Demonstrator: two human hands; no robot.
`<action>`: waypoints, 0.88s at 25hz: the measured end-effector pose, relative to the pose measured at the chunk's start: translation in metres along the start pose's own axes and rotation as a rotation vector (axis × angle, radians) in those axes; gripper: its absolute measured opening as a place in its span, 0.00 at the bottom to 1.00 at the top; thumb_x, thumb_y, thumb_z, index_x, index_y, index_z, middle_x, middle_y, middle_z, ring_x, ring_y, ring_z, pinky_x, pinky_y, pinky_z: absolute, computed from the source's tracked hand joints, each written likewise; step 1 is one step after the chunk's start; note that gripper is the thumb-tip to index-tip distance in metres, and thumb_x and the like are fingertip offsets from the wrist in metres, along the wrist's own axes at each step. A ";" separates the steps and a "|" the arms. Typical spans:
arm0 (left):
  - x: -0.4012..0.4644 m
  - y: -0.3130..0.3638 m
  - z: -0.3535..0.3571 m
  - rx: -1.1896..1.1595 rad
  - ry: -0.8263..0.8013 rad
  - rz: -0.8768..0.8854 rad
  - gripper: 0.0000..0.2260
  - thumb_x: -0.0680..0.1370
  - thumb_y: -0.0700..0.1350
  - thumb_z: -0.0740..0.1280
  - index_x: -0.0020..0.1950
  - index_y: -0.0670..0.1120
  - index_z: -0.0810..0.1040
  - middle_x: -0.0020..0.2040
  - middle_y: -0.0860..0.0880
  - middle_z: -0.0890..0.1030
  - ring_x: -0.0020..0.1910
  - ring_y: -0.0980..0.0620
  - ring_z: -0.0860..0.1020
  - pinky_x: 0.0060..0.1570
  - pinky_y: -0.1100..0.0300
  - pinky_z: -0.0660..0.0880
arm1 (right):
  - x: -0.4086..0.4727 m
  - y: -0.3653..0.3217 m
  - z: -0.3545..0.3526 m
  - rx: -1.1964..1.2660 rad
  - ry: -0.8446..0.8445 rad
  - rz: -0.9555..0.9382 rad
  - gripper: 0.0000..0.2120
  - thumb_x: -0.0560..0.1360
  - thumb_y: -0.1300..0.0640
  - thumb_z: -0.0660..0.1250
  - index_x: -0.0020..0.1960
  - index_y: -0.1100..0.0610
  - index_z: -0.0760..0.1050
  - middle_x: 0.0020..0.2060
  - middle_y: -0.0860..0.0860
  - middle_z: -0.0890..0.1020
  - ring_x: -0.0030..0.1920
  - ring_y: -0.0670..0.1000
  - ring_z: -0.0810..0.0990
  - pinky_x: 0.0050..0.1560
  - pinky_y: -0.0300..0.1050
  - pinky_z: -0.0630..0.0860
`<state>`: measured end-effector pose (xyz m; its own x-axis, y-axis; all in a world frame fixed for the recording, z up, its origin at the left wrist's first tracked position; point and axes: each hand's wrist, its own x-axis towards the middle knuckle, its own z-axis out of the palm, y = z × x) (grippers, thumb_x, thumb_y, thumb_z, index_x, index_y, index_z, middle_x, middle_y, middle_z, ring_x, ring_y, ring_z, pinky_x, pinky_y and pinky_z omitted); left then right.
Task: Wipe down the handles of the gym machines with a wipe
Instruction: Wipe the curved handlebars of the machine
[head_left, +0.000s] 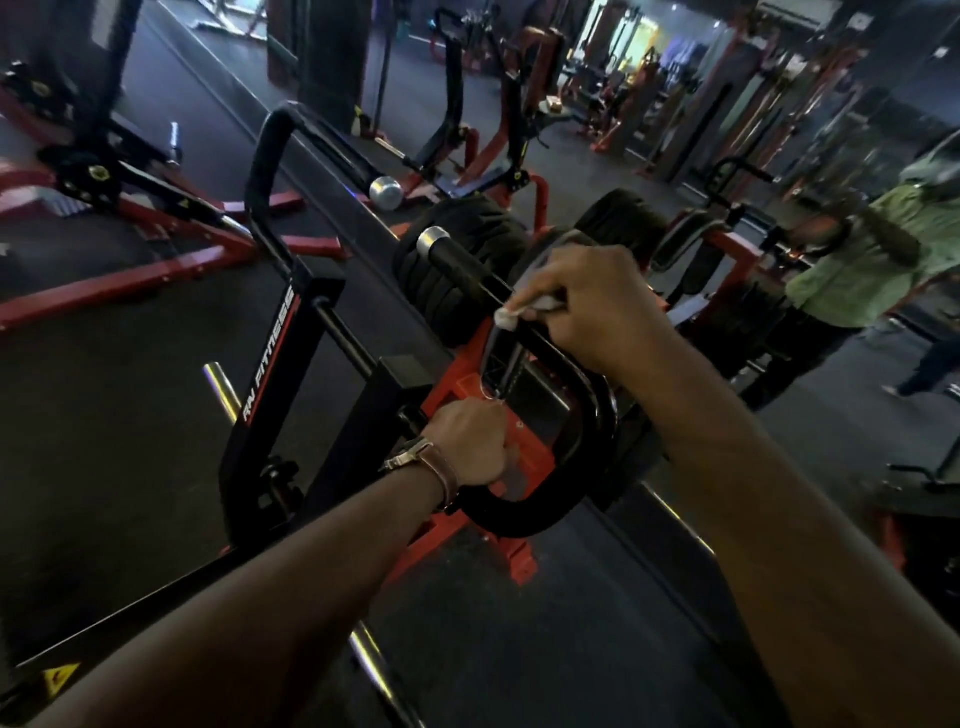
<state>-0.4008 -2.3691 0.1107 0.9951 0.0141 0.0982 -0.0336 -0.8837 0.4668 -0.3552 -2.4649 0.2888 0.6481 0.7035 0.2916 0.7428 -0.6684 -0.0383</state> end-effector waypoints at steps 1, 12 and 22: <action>0.000 0.000 0.000 -0.044 0.009 -0.022 0.10 0.76 0.53 0.68 0.41 0.47 0.79 0.35 0.53 0.74 0.33 0.51 0.75 0.33 0.59 0.71 | -0.007 0.006 -0.006 0.080 -0.008 0.001 0.08 0.73 0.58 0.76 0.49 0.47 0.86 0.41 0.41 0.79 0.40 0.37 0.75 0.37 0.25 0.67; 0.008 0.000 0.001 -0.247 0.200 -0.243 0.13 0.74 0.51 0.68 0.32 0.50 0.70 0.33 0.54 0.76 0.34 0.51 0.76 0.29 0.63 0.66 | 0.023 0.027 0.008 0.376 -0.007 -0.210 0.06 0.69 0.62 0.77 0.46 0.55 0.87 0.37 0.44 0.80 0.39 0.41 0.80 0.41 0.30 0.73; 0.011 0.001 0.006 -0.225 0.294 -0.238 0.10 0.75 0.51 0.70 0.36 0.51 0.73 0.35 0.53 0.77 0.36 0.50 0.79 0.34 0.61 0.72 | 0.055 0.030 0.086 1.150 -0.024 0.099 0.07 0.76 0.52 0.73 0.50 0.55 0.86 0.44 0.56 0.87 0.49 0.54 0.85 0.60 0.57 0.78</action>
<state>-0.3891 -2.3725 0.1070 0.9098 0.3660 0.1956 0.1411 -0.7161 0.6835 -0.2829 -2.4257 0.2211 0.7060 0.6730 0.2206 0.3944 -0.1149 -0.9117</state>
